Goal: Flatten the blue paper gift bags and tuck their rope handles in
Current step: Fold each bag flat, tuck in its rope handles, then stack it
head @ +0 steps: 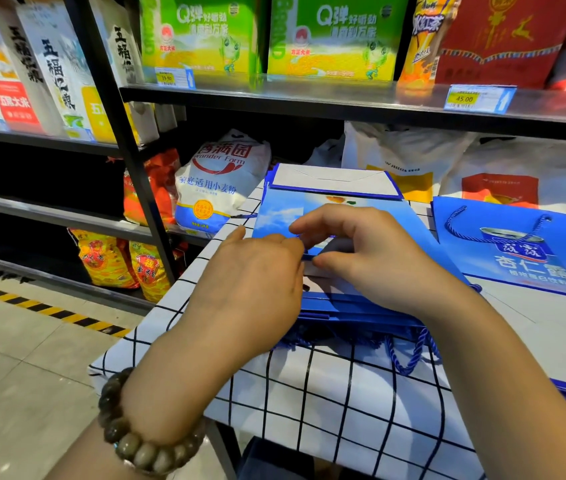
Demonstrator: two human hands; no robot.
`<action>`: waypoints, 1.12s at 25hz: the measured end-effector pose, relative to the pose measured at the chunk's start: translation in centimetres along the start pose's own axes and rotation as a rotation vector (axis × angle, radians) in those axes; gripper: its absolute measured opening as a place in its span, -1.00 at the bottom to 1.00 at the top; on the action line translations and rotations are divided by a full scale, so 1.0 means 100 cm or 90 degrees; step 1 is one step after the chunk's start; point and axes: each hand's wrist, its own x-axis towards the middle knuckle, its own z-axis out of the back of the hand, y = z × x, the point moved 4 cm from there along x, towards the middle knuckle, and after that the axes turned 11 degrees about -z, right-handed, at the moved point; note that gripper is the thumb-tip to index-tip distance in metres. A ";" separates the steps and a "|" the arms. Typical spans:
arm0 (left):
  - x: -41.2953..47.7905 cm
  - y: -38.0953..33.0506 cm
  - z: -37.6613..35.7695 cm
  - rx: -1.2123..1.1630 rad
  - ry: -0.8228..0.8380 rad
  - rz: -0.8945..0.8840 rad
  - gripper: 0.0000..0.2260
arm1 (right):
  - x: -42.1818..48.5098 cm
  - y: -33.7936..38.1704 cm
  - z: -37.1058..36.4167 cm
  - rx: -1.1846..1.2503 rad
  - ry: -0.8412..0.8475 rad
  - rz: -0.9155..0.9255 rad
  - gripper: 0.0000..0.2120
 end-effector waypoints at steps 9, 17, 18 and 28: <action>-0.009 0.015 -0.005 -0.137 -0.057 -0.052 -0.79 | -0.002 0.000 -0.002 0.030 0.048 0.003 -0.72; -0.012 0.027 -0.013 -0.316 -0.144 0.011 -0.79 | 0.004 -0.008 -0.003 0.114 -0.119 -0.045 -0.69; -0.012 0.027 -0.014 -0.306 -0.148 0.006 -0.81 | 0.004 -0.010 -0.004 0.138 -0.128 -0.059 -0.68; -0.010 0.040 -0.006 -0.366 -0.213 0.043 -0.84 | -0.019 -0.022 0.062 -0.117 -0.383 -0.098 -0.81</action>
